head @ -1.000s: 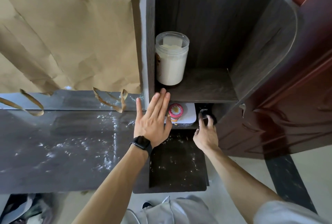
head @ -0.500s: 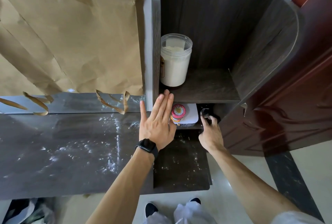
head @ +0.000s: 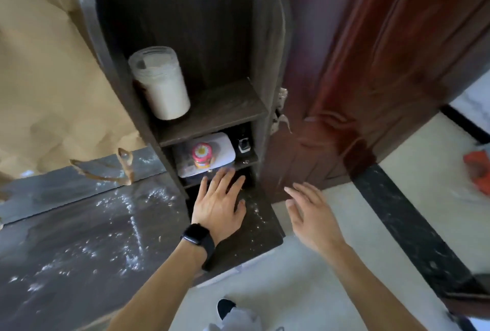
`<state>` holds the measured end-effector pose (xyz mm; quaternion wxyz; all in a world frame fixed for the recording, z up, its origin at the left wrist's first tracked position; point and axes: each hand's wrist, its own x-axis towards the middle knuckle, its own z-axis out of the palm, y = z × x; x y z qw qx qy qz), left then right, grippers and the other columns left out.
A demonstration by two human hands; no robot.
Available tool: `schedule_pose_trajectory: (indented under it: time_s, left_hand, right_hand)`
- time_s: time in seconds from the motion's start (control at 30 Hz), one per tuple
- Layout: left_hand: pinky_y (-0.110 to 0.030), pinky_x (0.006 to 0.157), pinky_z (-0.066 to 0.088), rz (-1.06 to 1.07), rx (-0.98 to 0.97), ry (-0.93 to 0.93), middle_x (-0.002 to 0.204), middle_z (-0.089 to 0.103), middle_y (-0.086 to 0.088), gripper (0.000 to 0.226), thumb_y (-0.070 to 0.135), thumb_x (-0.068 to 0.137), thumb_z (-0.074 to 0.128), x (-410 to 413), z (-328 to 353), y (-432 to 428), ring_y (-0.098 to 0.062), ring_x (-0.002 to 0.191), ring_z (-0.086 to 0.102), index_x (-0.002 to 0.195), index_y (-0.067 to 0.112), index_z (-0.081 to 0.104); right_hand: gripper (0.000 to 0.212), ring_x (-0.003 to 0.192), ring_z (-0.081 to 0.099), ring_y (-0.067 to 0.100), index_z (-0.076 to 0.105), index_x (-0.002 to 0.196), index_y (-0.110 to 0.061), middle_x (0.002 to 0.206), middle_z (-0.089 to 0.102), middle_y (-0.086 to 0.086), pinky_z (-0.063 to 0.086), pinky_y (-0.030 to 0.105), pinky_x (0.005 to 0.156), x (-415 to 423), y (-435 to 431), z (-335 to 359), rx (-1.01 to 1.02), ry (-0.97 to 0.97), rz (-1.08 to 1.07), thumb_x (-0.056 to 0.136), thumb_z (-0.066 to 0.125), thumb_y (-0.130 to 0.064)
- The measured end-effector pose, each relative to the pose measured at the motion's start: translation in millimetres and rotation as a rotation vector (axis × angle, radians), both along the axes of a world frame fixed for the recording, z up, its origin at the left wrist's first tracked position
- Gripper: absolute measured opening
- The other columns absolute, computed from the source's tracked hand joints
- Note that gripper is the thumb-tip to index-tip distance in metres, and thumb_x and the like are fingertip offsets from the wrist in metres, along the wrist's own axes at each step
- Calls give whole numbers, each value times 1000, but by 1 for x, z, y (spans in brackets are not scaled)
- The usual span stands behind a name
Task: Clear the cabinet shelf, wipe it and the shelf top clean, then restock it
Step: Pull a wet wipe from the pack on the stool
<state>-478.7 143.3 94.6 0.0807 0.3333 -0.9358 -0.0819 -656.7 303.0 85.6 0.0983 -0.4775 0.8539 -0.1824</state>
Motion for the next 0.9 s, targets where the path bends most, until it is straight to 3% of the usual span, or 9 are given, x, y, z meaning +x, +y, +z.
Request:
schedule_pose_trajectory:
  time_s: [0.1, 0.3, 0.4, 0.6, 0.7, 0.9]
  left_hand:
    - [-51, 119, 15, -141, 102, -155, 158, 32, 3, 59, 46, 93, 44, -51, -2, 50, -25, 149, 21, 149, 32, 37]
    - [-48, 122, 4, -521, 126, -319, 163, 14, 7, 60, 46, 98, 37, -158, -2, 218, -18, 151, 7, 154, 34, 20]
    - [-47, 122, 5, -719, 128, -320, 163, 16, 7, 59, 50, 98, 36, -191, -5, 340, -17, 150, 11, 153, 36, 21]
    - [-49, 120, 15, -1051, 97, -328, 161, 24, 3, 57, 50, 97, 41, -233, -17, 541, -20, 148, 20, 151, 34, 29]
    - [-48, 120, 14, -1171, 79, -355, 161, 26, 2, 56, 49, 97, 41, -248, -24, 623, -20, 147, 22, 150, 34, 31]
    - [-44, 116, 20, -1348, 54, -430, 157, 34, 2, 55, 47, 94, 45, -280, -47, 743, -19, 142, 32, 146, 33, 38]
  right_hand:
    - [51, 142, 33, 17, 56, 136, -29, 145, 51, -6, 32, 37, 116, -5, 81, 7, -26, 40, -130, 99, 25, -48]
    - [45, 142, 37, 23, 59, 133, -29, 144, 54, -2, 41, 44, 110, -3, 290, -4, -14, 85, -563, 99, 34, -45]
    - [47, 139, 42, 25, 60, 131, -32, 142, 55, -2, 40, 44, 111, 8, 409, -10, 6, 80, -792, 97, 31, -48]
    - [40, 128, 51, 33, 66, 121, -25, 130, 63, 7, 43, 43, 106, 39, 594, -18, -27, 146, -1171, 91, 44, -37]
    - [40, 128, 50, 34, 68, 119, -22, 128, 64, 9, 38, 42, 107, 55, 664, -22, -18, 162, -1318, 89, 45, -35]
    - [41, 130, 48, 35, 65, 124, -24, 134, 60, 7, 48, 51, 99, 63, 772, -48, 53, 4, -1501, 88, 48, -35]
